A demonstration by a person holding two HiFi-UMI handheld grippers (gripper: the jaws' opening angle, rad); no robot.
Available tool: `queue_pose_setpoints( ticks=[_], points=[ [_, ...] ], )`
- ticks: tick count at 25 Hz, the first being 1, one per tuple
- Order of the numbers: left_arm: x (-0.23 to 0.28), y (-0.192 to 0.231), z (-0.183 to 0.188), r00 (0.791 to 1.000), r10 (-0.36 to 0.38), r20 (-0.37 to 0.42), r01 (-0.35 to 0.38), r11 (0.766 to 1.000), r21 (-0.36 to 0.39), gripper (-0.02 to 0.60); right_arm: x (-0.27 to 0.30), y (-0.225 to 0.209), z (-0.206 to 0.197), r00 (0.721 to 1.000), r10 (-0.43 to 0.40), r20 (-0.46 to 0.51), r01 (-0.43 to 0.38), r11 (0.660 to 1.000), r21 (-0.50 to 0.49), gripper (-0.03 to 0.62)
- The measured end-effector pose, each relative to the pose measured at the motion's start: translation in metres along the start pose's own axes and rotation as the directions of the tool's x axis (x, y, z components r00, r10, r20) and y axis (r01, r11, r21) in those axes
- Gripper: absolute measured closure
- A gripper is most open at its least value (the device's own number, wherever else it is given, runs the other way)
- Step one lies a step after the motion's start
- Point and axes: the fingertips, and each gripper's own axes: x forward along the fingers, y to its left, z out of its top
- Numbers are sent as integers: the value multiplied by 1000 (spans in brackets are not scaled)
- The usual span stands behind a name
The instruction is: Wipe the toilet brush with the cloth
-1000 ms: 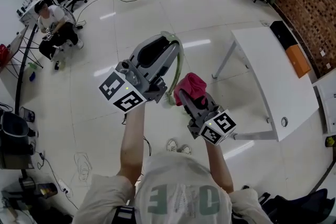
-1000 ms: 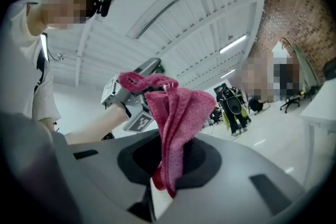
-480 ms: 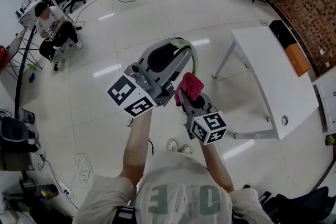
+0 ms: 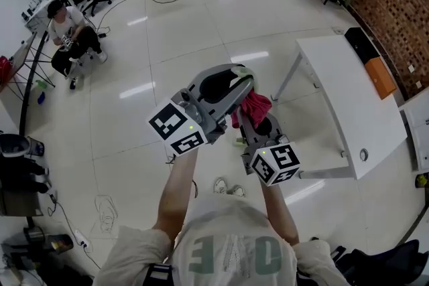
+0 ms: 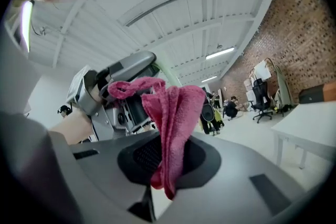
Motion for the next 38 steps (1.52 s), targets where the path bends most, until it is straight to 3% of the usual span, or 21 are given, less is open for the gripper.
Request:
queue_pose_setpoints(
  ticks=[7,13,17,19,26,38],
  points=[
    [-3,-6,-9,1000,-1,-30,1,1000,2,476,-3,26,37,995,54,79,-49,996,-74,563],
    [-4,-4,-8,1000,-1,-14,1,1000,-4,476,-8,30,39,993,78,87,-70,993,-96,562],
    [-10,6,-11,1000,-15,-2,15,1000,-20,476,-25,21,35,992,81,100,-78,996,-40,563],
    [-17,10,-15,999,-47,4,47,999,-20,476,-39,6,36,992,45,118,-45,999,-2,563],
    [-24,6,-31,975,-197,99,201,979,-26,476,-59,-63,20,991,-124,49,127,991,-50,562],
    [8,22,-78,947,-319,36,320,943,-88,476,-61,-133,-1,977,-211,-24,210,978,-13,563]
  ],
)
